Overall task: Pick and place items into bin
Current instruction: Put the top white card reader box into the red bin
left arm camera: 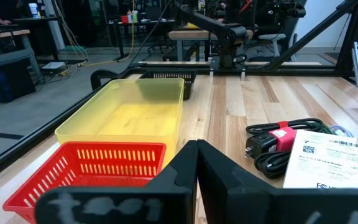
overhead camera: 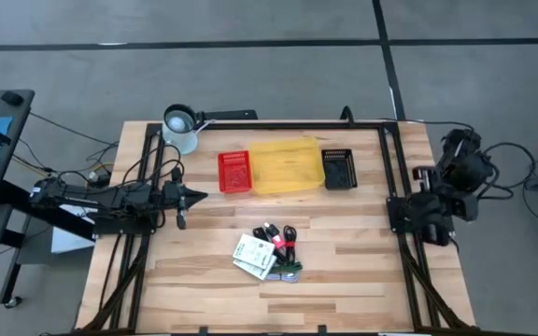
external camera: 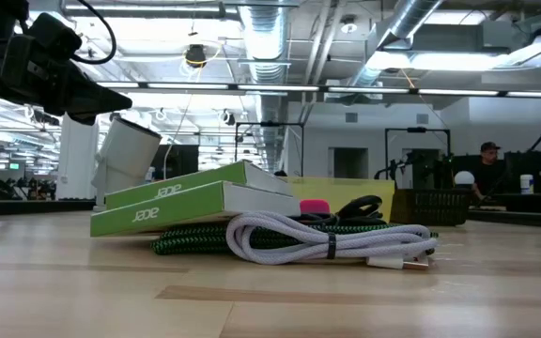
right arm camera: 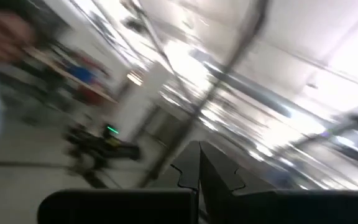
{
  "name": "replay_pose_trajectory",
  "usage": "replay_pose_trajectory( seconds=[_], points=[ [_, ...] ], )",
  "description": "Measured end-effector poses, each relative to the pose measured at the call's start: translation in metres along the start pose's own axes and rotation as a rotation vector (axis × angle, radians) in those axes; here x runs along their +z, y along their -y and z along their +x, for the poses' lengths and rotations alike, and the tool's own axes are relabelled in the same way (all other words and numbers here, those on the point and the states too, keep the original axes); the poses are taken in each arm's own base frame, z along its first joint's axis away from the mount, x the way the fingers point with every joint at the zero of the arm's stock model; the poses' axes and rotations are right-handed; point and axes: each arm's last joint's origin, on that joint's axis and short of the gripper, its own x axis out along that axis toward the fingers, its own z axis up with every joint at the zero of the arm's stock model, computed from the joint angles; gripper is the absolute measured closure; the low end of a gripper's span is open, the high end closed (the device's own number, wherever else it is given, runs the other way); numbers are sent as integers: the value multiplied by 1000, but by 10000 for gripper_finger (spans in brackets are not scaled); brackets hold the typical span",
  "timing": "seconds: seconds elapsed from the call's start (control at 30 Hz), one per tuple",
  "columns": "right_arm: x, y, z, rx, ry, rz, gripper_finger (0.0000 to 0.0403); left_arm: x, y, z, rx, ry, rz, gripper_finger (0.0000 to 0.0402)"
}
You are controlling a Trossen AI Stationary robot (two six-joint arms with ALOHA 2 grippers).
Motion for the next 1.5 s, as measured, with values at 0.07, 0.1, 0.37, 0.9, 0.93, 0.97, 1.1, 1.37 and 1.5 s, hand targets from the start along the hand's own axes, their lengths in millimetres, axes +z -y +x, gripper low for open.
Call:
replay_pose_trajectory(
  seconds=[0.07,0.1,0.37,0.9,0.93,0.97,1.1,1.37,1.5],
  points=[
    [-1,-3,9,-49,-63,-34,403,0,0,0,0,0,0,401],
    [-2,-5,13,-64,-88,-39,403,0,0,0,0,0,0,401],
    [-12,-25,35,-68,-251,31,403,0,0,0,0,0,0,401],
    [-77,-62,86,-225,-695,47,403,0,0,0,0,0,54,401],
    [-80,-63,88,-227,-703,38,403,0,0,0,0,0,54,401],
    [-82,-64,90,-227,-713,32,403,0,0,0,0,0,54,401],
    [-95,-69,94,-214,-766,2,403,0,0,0,0,0,55,401],
    [-126,-77,102,-214,-903,-62,391,0,0,0,0,0,55,401],
    [-139,-85,104,-200,-964,-98,351,0,0,0,0,0,45,401]
  ],
)
